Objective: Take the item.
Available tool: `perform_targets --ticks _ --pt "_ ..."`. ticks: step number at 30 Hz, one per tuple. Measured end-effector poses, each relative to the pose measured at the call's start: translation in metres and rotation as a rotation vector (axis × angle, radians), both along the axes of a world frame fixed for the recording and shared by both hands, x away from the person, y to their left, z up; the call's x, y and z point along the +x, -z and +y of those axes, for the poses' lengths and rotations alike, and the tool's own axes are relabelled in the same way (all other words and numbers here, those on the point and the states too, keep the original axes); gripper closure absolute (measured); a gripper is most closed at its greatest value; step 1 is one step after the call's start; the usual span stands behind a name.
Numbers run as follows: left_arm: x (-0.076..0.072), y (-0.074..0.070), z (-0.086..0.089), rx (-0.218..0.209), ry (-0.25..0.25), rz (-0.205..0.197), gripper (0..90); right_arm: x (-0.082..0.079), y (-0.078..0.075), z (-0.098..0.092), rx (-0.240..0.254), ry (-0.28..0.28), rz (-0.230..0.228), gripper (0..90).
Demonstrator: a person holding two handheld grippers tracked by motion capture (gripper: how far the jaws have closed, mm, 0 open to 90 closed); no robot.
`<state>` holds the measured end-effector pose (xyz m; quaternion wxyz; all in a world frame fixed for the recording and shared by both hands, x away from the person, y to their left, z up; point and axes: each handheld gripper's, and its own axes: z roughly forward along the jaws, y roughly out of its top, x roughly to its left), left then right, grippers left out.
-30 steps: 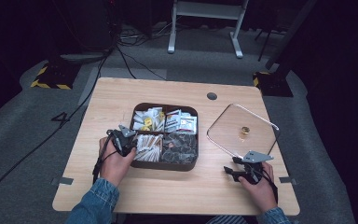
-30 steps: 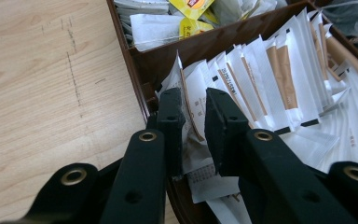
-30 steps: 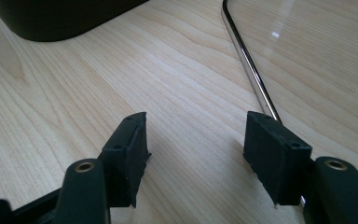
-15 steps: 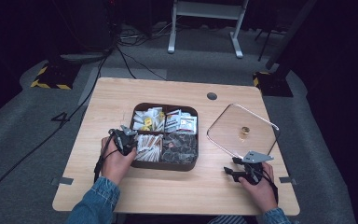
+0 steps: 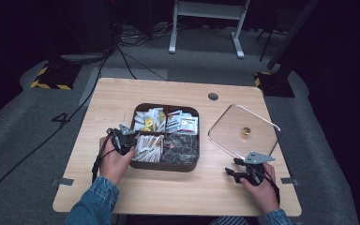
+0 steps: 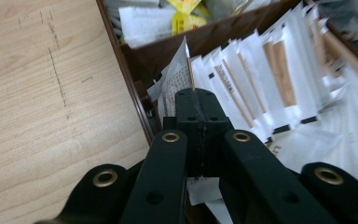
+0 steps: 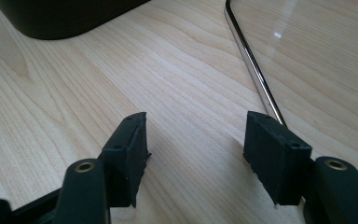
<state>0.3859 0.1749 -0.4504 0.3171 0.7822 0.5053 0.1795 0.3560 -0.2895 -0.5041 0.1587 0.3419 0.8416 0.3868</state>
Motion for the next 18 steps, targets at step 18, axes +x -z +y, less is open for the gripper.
perform_targets --ticks 18 --pt "-0.026 -0.034 0.007 -0.146 0.05 -0.207 89.5 0.001 0.0 0.0 0.005 -0.001 0.003 40.2"
